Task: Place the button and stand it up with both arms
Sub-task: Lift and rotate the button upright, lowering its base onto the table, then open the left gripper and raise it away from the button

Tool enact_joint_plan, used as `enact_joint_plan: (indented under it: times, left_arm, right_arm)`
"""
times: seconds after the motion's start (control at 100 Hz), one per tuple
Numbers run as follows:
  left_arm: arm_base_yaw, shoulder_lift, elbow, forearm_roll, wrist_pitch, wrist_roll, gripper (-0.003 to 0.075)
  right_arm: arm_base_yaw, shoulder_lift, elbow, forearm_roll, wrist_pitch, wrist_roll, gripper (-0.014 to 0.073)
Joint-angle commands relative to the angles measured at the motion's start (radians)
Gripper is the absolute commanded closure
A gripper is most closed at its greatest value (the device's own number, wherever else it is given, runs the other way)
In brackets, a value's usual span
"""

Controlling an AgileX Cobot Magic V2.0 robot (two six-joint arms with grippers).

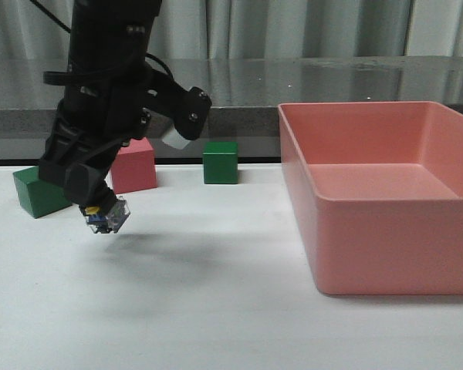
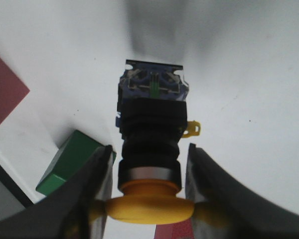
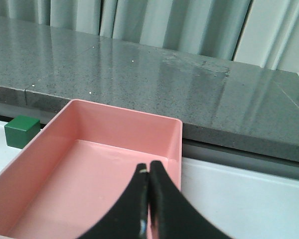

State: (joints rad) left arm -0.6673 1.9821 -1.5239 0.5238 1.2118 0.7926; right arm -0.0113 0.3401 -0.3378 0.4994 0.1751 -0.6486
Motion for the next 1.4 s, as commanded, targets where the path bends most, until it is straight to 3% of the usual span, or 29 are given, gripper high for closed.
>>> enact_joint_plan:
  times: [0.0, 0.39, 0.46, 0.55, 0.73, 0.79, 1.17, 1.39]
  left_arm:
    - [-0.009, -0.035, -0.03, 0.04, 0.029, 0.021, 0.0739]
    - [-0.009, -0.021, -0.03, -0.025, 0.008, 0.032, 0.0736]
    - [-0.009, -0.021, -0.03, -0.048, 0.005, 0.037, 0.0703]
    - [-0.009, -0.021, -0.03, -0.06, 0.005, 0.037, 0.058]
    - [-0.009, -0.021, -0.03, -0.056, -0.014, 0.038, 0.0216]
    - [-0.009, -0.021, -0.03, -0.054, -0.015, 0.038, 0.0166]
    - [-0.004, -0.04, -0.03, -0.056, 0.031, 0.04, 0.0151]
    - [0.074, -0.105, -0.03, -0.054, 0.064, 0.034, 0.0152]
  right_arm:
    - [0.0, 0.005, -0.026, 0.013, -0.062, -0.001, 0.0655]
    - [0.0, 0.005, -0.026, 0.013, -0.062, -0.001, 0.0655]
    - [0.0, 0.005, -0.026, 0.013, -0.062, -0.001, 0.0655]
    - [0.0, 0.005, -0.026, 0.013, -0.062, -0.001, 0.0655]
    - [0.0, 0.005, -0.026, 0.013, -0.062, -0.001, 0.0655]
    - [0.0, 0.005, -0.026, 0.013, -0.062, -0.001, 0.0655]
    - [0.0, 0.005, -0.026, 0.013, -0.062, -0.001, 0.0655]
    - [0.0, 0.005, -0.026, 0.013, -0.062, -0.001, 0.0655]
